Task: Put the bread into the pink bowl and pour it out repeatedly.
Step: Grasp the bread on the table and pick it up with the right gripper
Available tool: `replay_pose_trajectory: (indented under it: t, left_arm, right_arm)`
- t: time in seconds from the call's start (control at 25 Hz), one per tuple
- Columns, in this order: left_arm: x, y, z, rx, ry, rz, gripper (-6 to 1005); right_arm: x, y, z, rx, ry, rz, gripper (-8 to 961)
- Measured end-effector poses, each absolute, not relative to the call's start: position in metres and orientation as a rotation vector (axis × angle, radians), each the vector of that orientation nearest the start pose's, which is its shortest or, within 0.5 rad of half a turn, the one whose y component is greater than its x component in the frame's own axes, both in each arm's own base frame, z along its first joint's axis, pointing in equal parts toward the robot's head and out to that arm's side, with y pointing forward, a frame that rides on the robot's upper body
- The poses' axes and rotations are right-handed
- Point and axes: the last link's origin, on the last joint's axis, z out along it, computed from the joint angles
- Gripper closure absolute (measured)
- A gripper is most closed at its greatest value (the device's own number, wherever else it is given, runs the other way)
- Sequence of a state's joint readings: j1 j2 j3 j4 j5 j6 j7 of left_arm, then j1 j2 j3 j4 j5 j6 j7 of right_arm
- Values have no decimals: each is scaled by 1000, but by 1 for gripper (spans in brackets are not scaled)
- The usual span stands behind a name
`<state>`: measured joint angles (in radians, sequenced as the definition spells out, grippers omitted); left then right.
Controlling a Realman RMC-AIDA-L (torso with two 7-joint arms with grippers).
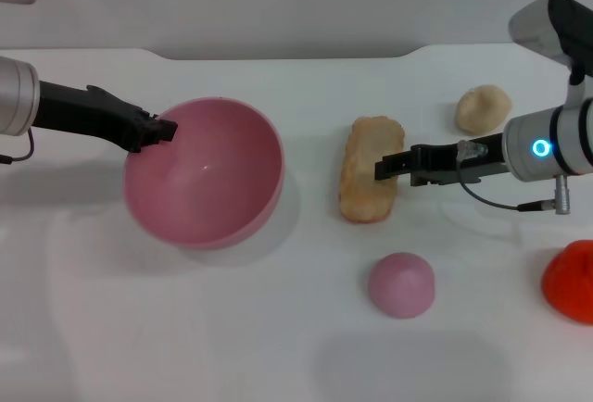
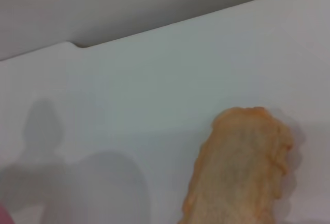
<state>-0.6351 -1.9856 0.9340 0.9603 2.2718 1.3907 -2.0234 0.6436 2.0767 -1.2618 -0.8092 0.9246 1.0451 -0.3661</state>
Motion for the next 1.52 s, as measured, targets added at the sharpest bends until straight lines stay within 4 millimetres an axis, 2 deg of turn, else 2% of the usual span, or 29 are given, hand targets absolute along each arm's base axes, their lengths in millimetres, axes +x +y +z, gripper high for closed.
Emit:
replay_pose_trajectory:
  t: [1.52]
  left_arm:
    - [-234, 396, 49, -2619, -856, -92, 936]
  right_arm:
    - [222, 408, -64, -2181, 1661, 147, 301]
